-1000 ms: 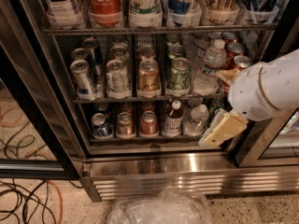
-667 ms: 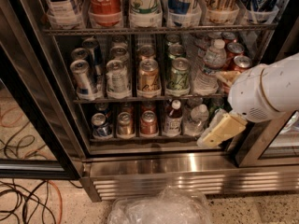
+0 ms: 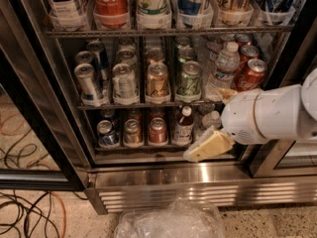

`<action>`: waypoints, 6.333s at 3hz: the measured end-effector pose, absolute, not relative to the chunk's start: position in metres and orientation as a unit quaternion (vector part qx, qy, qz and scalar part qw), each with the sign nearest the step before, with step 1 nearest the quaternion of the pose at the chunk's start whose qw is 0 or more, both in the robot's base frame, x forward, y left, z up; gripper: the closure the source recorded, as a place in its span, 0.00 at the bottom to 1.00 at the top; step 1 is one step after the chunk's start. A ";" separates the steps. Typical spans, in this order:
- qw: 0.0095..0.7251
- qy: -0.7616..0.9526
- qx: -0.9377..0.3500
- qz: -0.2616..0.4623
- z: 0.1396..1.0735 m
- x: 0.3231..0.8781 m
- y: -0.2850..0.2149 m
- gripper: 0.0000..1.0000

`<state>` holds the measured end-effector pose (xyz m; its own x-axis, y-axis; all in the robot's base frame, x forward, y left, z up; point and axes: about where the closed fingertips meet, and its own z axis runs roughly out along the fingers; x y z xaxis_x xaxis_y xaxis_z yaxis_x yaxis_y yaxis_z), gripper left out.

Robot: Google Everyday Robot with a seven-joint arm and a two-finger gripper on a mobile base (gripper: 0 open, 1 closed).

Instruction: Pick pepsi can from bottom shelf of fridge

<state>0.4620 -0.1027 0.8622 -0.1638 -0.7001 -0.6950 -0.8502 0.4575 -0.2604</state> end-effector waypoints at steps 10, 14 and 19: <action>0.608 0.699 -0.350 0.137 0.712 0.495 0.028 0.00; 0.601 0.713 -0.331 0.145 0.634 0.506 0.056 0.00; 0.666 0.695 -0.234 0.135 0.577 0.510 0.084 0.00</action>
Offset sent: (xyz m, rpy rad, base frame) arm 0.0043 0.0850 -0.0507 0.2918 -0.0840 -0.0901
